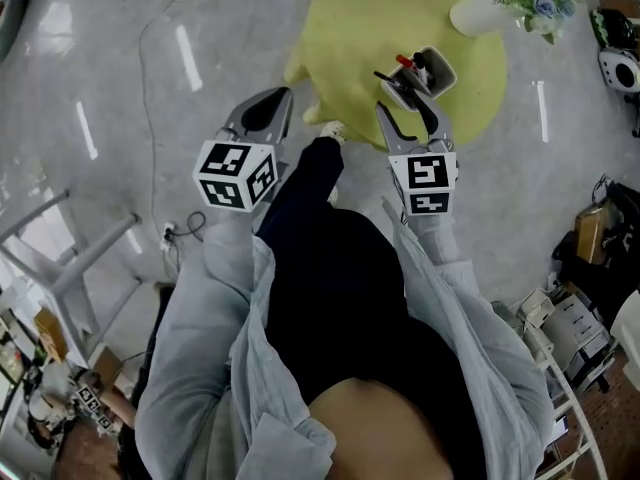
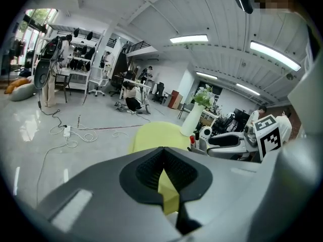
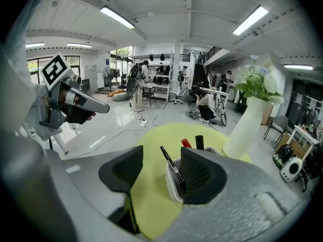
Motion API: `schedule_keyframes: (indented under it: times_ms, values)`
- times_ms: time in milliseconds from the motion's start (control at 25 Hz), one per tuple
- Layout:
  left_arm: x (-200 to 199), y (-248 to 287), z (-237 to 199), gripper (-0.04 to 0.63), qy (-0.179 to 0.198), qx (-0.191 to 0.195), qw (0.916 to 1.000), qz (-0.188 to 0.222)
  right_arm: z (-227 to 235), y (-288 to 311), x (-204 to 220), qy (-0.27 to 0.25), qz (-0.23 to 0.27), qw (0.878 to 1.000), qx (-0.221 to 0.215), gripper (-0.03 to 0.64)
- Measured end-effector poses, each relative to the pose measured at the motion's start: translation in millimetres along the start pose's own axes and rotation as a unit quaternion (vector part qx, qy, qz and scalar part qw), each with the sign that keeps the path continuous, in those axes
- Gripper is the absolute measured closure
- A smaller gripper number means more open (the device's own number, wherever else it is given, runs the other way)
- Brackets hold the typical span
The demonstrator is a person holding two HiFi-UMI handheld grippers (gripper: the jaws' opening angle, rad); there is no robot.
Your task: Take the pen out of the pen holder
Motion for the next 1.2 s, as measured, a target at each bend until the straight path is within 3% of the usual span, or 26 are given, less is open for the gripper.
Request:
schedule_keyframes:
  times_ms: [560,680,760,800,1200]
  values:
    - [26.6,9.9,-31.4,0.577,-0.05,-0.05,0.9973,-0.017,1.7,60.6,3.6,-0.114,-0.028,0.993,-0.016,0.423]
    - [29.2,6.9,-35.4,0.577,-0.059,-0.056,0.9965,-0.017,-0.9,68.3,4.4,-0.142,-0.039,0.989,-0.015,0.457]
    - [30.5,4.5,-38.6,0.577,-0.063,-0.059,0.9961,-0.017,-3.1,71.6,4.5,-0.156,-0.047,0.987,-0.004,0.517]
    - [30.9,3.5,-40.2,0.577,-0.064,-0.059,0.996,-0.017,-3.9,72.3,4.2,-0.159,-0.049,0.986,0.001,0.562]
    - [28.3,5.0,-43.7,0.577,-0.062,-0.052,0.9966,-0.015,-4.7,72.1,-1.1,-0.158,-0.049,0.986,0.014,0.583]
Point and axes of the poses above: the fingertips, and each gripper's own axes: y forward along the fingers, z to its right, x out of its underside, the point moved 10 cm from there along -y, backward along the fingers, and after that the axes turned 6 degrees about x, right-handed, at the moved point
